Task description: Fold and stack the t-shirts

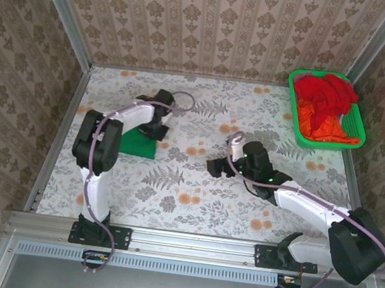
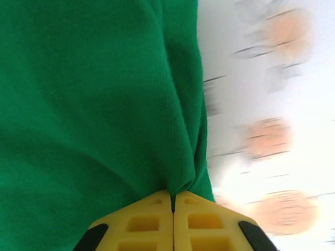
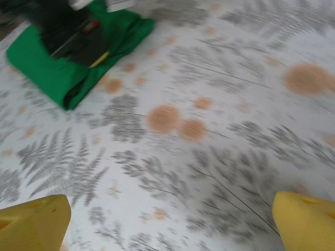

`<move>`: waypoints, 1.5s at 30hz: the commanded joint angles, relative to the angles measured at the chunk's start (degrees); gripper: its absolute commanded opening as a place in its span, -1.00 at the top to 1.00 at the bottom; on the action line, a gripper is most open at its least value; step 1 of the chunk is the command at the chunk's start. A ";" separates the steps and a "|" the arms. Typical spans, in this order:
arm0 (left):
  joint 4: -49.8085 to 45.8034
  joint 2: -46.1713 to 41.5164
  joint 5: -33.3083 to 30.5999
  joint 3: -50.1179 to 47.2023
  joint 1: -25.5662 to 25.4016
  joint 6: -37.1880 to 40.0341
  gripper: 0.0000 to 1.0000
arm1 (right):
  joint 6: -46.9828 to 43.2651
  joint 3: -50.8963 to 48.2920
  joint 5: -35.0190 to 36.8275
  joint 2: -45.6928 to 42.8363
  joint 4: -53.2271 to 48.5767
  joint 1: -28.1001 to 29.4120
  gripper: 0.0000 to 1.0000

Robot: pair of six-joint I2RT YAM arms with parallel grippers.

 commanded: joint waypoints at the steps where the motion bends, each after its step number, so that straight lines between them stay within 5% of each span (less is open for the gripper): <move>1: 1.23 -2.41 1.37 -2.16 5.74 6.98 0.78 | -8.47 5.03 -4.18 2.53 6.30 5.89 -1.00; 8: 3.49 -1.43 1.37 -3.82 17.34 14.08 0.76 | -10.59 13.56 -5.86 9.73 10.46 13.95 -1.00; 20: 2.67 -0.35 0.56 -0.31 28.82 20.46 0.69 | -10.94 15.56 -4.18 12.30 8.62 15.33 -1.00; 24: 4.42 -3.19 1.95 -1.38 27.12 18.43 0.06 | -11.43 14.58 -1.03 11.46 9.33 15.09 -1.00; 28: 10.91 -9.80 -0.25 -5.91 21.77 14.74 -0.99 | -10.98 13.57 1.40 10.15 9.83 12.74 -1.00; 37: 32.54 -31.24 1.40 -26.91 11.84 9.77 -0.99 | -7.65 4.13 16.54 1.15 10.56 2.92 -1.00; 45: 50.86 -49.56 6.52 -48.47 12.22 5.47 -1.00 | -9.84 -8.92 23.80 -10.22 11.41 -11.10 -1.00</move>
